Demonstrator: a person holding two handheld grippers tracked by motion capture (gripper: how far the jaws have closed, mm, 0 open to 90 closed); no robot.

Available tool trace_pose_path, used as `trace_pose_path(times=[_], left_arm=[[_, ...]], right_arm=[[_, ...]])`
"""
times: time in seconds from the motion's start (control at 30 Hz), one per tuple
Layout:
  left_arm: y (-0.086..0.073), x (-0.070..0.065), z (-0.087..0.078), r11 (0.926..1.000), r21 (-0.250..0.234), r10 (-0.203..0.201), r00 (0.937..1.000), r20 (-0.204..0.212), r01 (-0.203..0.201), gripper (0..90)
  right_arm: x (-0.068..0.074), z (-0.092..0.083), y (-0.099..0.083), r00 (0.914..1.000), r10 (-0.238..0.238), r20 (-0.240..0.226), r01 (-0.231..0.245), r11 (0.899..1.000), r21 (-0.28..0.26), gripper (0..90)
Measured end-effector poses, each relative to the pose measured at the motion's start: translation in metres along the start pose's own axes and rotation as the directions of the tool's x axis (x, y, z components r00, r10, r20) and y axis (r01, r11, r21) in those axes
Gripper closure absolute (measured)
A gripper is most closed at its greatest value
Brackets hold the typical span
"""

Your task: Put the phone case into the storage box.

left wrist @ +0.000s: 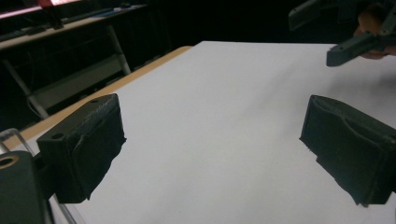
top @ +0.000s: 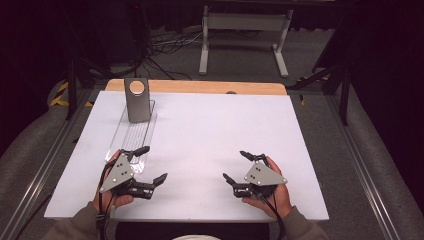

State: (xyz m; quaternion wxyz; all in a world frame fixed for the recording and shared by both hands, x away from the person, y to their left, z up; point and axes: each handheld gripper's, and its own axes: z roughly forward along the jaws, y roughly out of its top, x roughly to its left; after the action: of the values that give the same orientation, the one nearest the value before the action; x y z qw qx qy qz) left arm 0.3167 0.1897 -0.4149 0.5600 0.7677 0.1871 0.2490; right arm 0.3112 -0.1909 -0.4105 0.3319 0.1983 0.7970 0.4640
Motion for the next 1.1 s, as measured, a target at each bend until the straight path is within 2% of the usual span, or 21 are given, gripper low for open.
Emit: trace_pose_path(times=[0.23,0.33,0.43,0.5,0.6,0.7,0.83,1.1], left_arm=[[-0.015,-0.009,0.003,0.9991,0.042,0.006,1.0,-0.006,-0.005,7.7],[-0.021,-0.013,0.006,0.9972,0.074,0.006,1.0,-0.004,-0.006,7.7],[-0.026,-0.015,0.007,0.9955,0.094,-0.007,0.9999,-0.009,0.008,7.7],[-0.028,-0.013,0.008,0.9941,0.102,-0.037,0.9992,-0.013,0.038,7.7],[-0.032,-0.011,0.007,0.9922,0.105,-0.066,0.9976,-0.02,0.067,8.9],[-0.033,-0.011,0.006,0.9914,0.116,-0.058,0.998,-0.028,0.06,8.9],[-0.032,-0.009,0.006,0.9929,0.089,-0.078,0.9967,-0.023,0.08,8.9],[-0.03,-0.007,0.004,0.993,0.08,-0.084,0.9956,-0.043,0.087,8.9]], right_arm=[[0.003,-0.006,-0.003,0.9999,0.001,0.012,-0.001,1.0,0.007,18.4],[0.005,-0.007,-0.005,0.9999,0.003,0.012,-0.004,1.0,0.012,18.4],[0.009,-0.008,-0.007,1.0,-0.004,0.004,0.004,1.0,0.023,18.4],[0.011,-0.008,-0.008,1.0,-0.008,0.004,0.008,1.0,0.028,18.4],[0.012,-0.009,-0.01,1.0,0.001,0.003,-0.001,1.0,0.027,18.4],[0.011,-0.011,-0.011,1.0,0.004,0.004,-0.005,1.0,0.031,18.4],[0.011,-0.012,-0.012,1.0,0.007,0.002,-0.007,1.0,0.025,18.3],[0.01,-0.011,-0.016,0.9998,0.007,-0.019,-0.006,1.0,0.026,18.3]])
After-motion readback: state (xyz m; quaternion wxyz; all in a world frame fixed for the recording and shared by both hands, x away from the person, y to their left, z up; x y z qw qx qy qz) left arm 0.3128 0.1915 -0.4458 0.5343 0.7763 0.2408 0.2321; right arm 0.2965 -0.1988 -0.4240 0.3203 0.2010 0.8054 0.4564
